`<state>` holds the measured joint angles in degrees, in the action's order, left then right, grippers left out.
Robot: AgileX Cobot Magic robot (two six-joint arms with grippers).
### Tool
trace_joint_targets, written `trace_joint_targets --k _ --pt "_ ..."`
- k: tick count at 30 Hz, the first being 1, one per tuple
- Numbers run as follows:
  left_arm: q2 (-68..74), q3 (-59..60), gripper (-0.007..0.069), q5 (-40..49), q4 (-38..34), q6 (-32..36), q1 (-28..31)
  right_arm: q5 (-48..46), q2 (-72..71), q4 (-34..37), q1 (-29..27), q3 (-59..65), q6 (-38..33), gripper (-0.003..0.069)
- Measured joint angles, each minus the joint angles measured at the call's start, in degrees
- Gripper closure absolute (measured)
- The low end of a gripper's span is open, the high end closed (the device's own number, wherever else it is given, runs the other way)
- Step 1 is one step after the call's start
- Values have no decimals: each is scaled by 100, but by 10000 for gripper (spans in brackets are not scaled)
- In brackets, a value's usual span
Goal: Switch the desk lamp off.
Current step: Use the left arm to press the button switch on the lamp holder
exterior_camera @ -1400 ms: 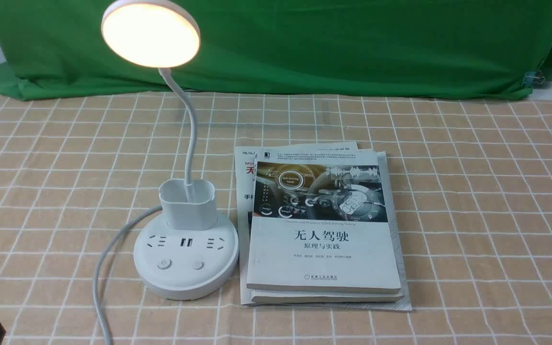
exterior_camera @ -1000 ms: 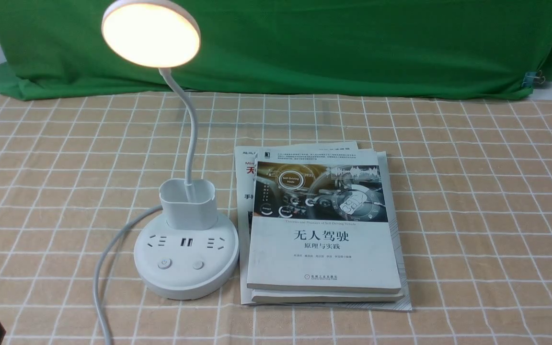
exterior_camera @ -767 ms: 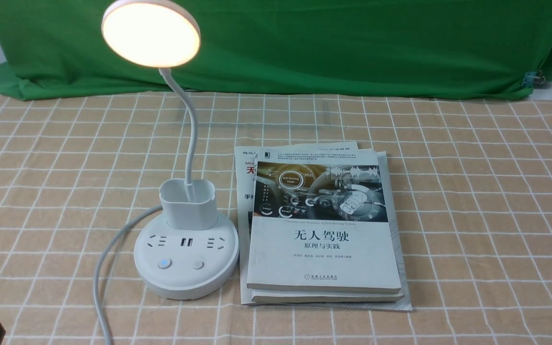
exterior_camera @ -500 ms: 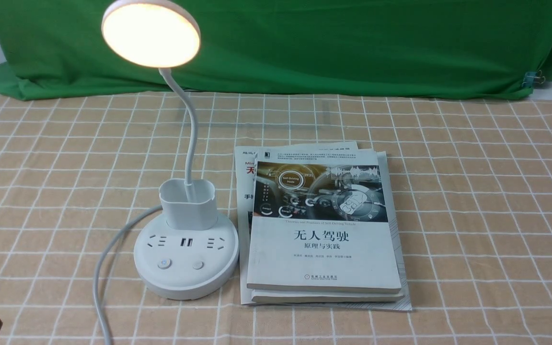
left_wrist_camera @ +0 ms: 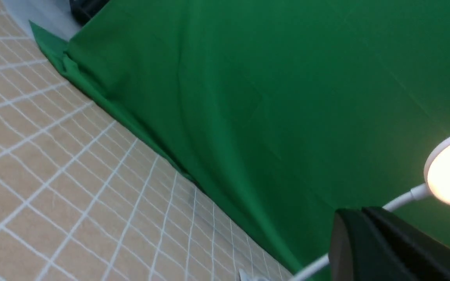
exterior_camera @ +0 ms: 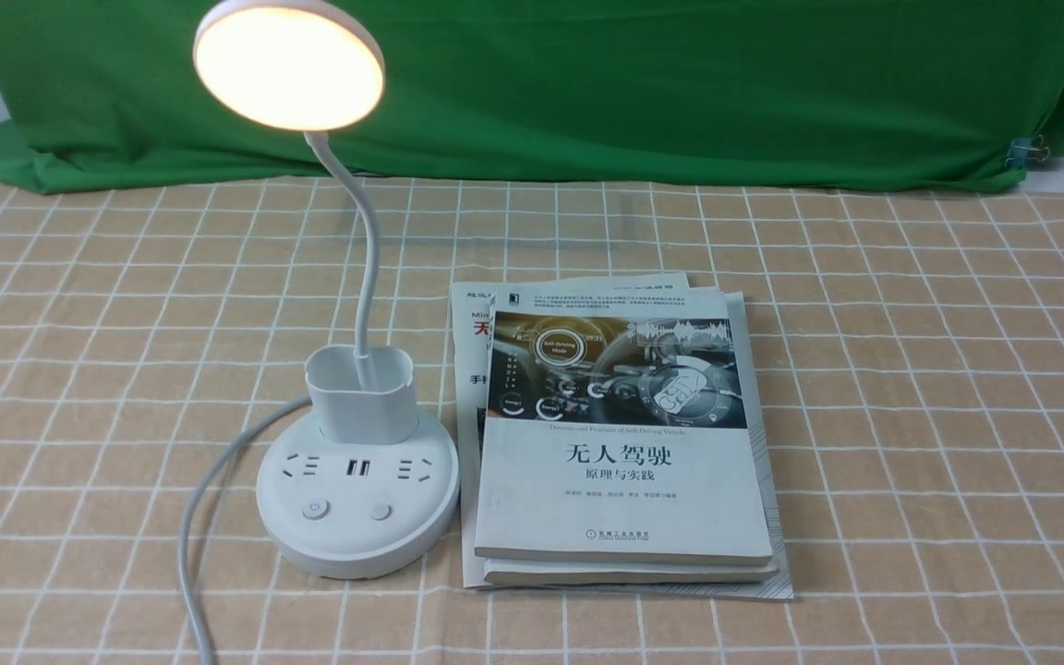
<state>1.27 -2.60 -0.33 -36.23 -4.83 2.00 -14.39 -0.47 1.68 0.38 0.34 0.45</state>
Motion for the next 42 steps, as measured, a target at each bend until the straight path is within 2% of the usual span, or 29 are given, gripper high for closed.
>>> trace_joint_targets --k 4,8,11,14,17,23,29,35,42 --pt "906 -1047 626 1461 568 7 0 0 0 0 0 0 0 416" --pt "2563 -2294 626 3673 1572 131 0 0 0 0 0 0 0 416" --pt "3776 -2953 626 4696 2001 619 0 0 0 0 0 0 0 416" --pt "4634 -3357 626 5188 2220 746 -10 0 0 0 0 0 0 416" --pt "5488 -3739 626 5257 2307 829 -291 0 0 0 0 0 0 416" --pt "7063 -4654 626 5257 2428 790 -1680 0 0 0 0 0 0 416" --pt "8460 -5785 626 5269 2442 713 -2585 0 0 0 0 0 0 416" --pt "9400 -6370 626 5251 2703 718 -2716 0 0 0 0 0 0 416" --pt "10183 -6503 626 5031 2927 720 -2716 0 0 5 0 0 0 416"
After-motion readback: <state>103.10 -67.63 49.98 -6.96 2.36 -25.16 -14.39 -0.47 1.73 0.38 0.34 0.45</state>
